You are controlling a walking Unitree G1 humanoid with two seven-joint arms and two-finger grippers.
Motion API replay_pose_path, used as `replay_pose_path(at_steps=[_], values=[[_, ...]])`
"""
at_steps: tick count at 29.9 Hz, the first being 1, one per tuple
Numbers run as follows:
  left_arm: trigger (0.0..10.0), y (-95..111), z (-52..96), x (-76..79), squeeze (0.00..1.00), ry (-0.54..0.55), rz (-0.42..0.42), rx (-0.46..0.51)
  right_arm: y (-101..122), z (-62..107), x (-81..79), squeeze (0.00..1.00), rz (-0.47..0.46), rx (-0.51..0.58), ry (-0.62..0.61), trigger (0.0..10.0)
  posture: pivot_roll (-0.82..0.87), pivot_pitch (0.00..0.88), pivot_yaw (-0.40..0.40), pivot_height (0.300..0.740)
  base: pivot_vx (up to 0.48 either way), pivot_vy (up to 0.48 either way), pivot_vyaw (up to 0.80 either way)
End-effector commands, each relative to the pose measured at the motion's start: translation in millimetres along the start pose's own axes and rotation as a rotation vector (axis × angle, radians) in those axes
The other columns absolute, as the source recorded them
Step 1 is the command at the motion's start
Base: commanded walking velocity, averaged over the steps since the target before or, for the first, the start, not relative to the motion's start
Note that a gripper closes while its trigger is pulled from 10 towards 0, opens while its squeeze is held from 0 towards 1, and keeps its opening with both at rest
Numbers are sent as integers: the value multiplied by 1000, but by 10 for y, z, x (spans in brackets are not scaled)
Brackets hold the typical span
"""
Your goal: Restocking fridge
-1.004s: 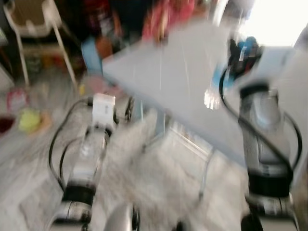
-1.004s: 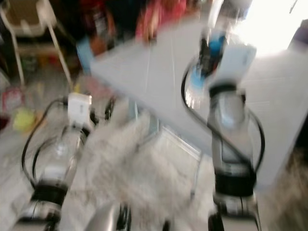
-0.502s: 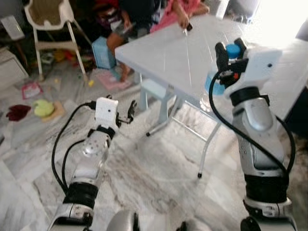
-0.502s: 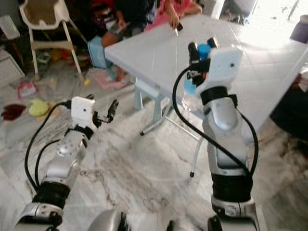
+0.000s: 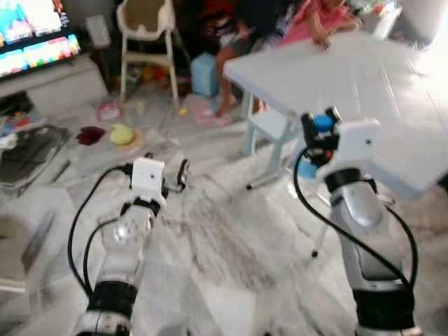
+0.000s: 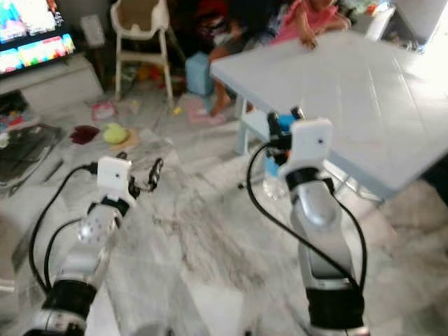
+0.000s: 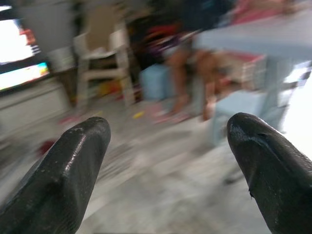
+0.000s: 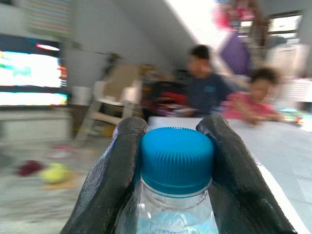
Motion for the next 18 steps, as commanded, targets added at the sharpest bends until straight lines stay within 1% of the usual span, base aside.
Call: replay_pose_path(at_steps=[1, 2, 5, 7, 11, 14, 18], values=[[10000, 33, -32, -37, 0, 32, -7, 8, 80, -24, -75, 0, 5, 44, 35, 10000, -46, 0, 22, 740, 0, 0, 800], [10000, 33, -32, -37, 0, 32, -7, 8, 80, -24, -75, 0, 5, 44, 35, 10000, -46, 0, 22, 740, 0, 0, 800], [10000, 36, -35, -112, 0, 69, -13, 9, 62, -21, -91, 0, 11, 44, 40, 10000, -44, 0, 28, 740, 0, 0, 800], [10000, 33, -33, -131, 0, 74, -17, 7, 54, -18, -93, 0, 13, 42, 41, 10000, -45, 0, 31, 740, 0, 0, 800], [10000, 19, -16, -192, 0, 91, -24, 2, 1, 25, -87, 0, 22, 28, 39, 10000, -44, 5, 37, 740, 0, 0, 800], [10000, -11, 13, -197, 0, 93, -27, -7, -73, 79, -77, 0, 19, 1, 31, 10000, -42, 8, 33, 740, 0, 0, 800], [10000, -28, 32, -176, 0, 95, -28, -11, -119, 115, -97, 0, 16, -14, 44, 10000, -39, 9, 24, 740, 0, 260, 800]])
Point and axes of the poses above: a point about 5 cm out from each wrist's last joint towards the gripper, its own z axis pointing back from the gripper into the wrist, its own y axis along the axis of the wrist's last joint, x = y × z, the point moved 1 cm from there along -z, pointing out of the wrist towards the gripper, and after that the axes turned 7 degrees about -z, right-handed, at the moved point
